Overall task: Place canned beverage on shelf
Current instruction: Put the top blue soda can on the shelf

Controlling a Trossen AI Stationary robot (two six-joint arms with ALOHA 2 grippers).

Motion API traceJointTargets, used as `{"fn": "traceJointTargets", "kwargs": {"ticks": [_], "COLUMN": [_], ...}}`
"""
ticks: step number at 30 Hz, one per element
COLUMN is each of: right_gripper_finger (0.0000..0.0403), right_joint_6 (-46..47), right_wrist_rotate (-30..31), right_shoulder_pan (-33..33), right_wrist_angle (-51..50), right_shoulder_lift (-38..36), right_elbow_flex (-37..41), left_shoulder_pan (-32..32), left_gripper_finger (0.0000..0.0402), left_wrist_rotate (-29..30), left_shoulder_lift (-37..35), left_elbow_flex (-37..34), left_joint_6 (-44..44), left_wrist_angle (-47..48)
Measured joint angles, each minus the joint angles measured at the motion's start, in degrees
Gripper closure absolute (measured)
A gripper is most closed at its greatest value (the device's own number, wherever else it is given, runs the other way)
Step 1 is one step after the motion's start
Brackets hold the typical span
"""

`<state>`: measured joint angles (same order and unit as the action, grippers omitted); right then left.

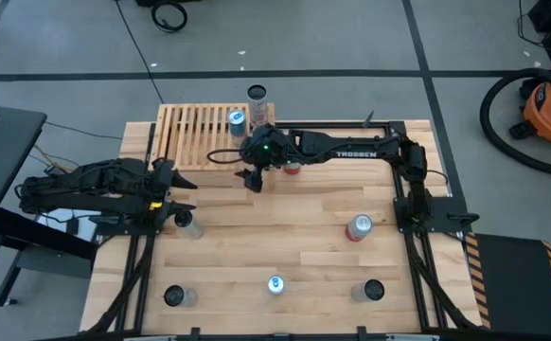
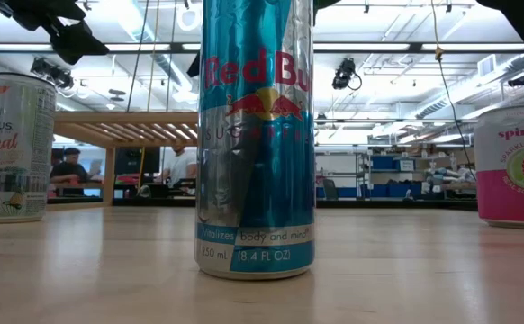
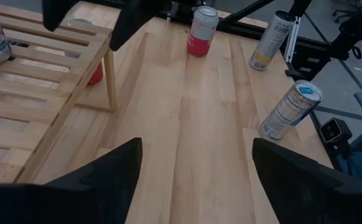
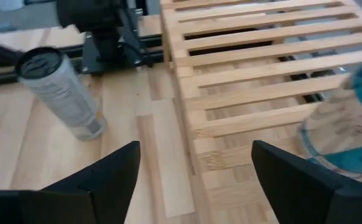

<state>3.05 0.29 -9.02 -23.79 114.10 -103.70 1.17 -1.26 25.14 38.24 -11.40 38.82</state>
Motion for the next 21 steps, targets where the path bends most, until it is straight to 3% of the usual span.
{"fn": "traceJointTargets", "kwargs": {"ticks": [10, 17, 21], "right_gripper_finger": [0.0066, 0.0066, 0.0066], "right_joint_6": [7.38, 6.35, 7.68], "right_wrist_rotate": [2.16, 21.83, 28.29], "right_shoulder_pan": [1.27, 3.92, 4.59], "right_wrist_angle": [4.48, 7.71, 11.13], "right_shoulder_lift": [0.04, 0.13, 0.73], "right_elbow_flex": [0.0, -0.02, 0.3], "left_shoulder_pan": [-0.01, 0.0, 0.0], "left_gripper_finger": [0.0088, 0.0088, 0.0088], "left_wrist_rotate": [0.0, 0.0, 0.0], "left_shoulder_lift": [-0.02, -0.02, -0.02], "left_elbow_flex": [0.0, 0.0, 0.0], "left_joint_6": [2.15, 3.04, 3.04], "left_wrist_angle": [0.02, 0.01, 0.02]}}
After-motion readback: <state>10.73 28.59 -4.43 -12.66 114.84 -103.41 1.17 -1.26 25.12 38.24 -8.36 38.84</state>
